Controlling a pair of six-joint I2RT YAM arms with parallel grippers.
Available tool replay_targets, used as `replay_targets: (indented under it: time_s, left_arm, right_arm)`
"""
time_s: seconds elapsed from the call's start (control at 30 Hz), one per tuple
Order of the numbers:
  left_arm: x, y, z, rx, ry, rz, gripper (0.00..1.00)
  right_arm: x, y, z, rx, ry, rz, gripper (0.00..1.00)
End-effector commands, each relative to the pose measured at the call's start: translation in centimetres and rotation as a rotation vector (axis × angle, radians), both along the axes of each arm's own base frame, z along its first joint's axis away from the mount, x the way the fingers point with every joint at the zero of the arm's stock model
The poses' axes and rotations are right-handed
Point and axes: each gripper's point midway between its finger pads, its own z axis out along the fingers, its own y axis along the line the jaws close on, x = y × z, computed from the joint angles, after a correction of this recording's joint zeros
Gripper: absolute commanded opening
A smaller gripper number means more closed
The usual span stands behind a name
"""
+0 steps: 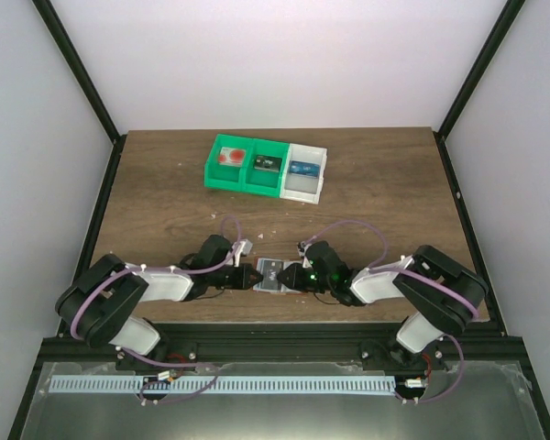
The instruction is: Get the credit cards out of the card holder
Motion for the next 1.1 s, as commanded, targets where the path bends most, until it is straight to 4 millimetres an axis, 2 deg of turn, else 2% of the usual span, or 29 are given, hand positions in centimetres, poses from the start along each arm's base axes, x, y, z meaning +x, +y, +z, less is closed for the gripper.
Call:
replay_targets:
  time_s: [0.0, 0.37, 0.57, 1.07]
  left_arm:
    - [-1.8, 0.5, -2.0, 0.035, 0.066, -0.014, 0.0]
    - [-1.9, 0.8, -2.3, 0.045, 0.069, -0.005, 0.0]
    - [-2.0, 1.1, -2.6, 0.057, 0.07, 0.001, 0.0]
    - [-2.0, 1.6, -3.5, 0.098, 0.078, 0.014, 0.0]
  right_arm:
    - [0.2, -0.1, -0.1, 0.017, 0.0, -0.005, 0.16]
    - [-0.3, 0.0, -0.3, 0.072, 0.029, 0.007, 0.13]
    - [-0.4, 0.0, -0.4, 0.079, 0.033, 0.009, 0.01]
    - [-0.6, -2.3, -0.2, 0.077, 0.016, 0.005, 0.0]
